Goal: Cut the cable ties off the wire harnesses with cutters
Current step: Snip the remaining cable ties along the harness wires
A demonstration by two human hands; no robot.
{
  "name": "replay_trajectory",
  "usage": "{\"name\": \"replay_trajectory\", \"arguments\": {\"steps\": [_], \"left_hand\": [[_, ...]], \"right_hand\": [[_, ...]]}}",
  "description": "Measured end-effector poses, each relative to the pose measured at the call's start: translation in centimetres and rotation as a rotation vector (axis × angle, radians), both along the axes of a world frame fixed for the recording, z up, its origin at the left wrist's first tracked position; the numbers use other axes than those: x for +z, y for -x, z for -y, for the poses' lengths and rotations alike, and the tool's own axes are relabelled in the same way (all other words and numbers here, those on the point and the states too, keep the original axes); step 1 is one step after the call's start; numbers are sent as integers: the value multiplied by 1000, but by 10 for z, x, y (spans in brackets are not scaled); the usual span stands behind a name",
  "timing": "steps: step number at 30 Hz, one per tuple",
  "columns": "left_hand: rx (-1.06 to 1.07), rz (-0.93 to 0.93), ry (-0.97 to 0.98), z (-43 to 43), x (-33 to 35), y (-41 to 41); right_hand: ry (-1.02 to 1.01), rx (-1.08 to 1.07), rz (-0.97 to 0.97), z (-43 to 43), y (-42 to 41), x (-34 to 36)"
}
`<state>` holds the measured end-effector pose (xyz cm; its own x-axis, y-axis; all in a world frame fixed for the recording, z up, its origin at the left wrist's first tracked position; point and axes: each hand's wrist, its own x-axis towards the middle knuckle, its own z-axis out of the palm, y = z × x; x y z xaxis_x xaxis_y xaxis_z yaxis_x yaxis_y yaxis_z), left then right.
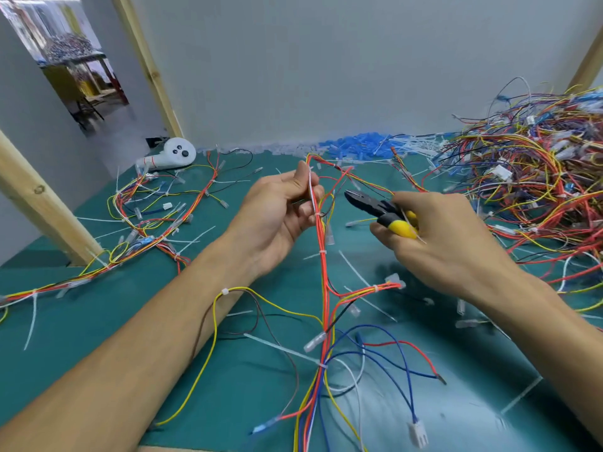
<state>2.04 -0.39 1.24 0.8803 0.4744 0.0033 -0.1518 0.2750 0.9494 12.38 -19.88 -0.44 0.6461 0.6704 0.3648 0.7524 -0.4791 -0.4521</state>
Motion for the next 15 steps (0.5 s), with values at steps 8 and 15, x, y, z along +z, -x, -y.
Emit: {"name": "replay_trajectory", "arguments": {"steps": [8,15], "left_hand": [[-8,49,-7,5,5,2],[-500,-75,-273,6,10,17]], "right_hand": [[-195,-84,-108,-2,2,5],[25,-205,-61,0,-4,1]]}}
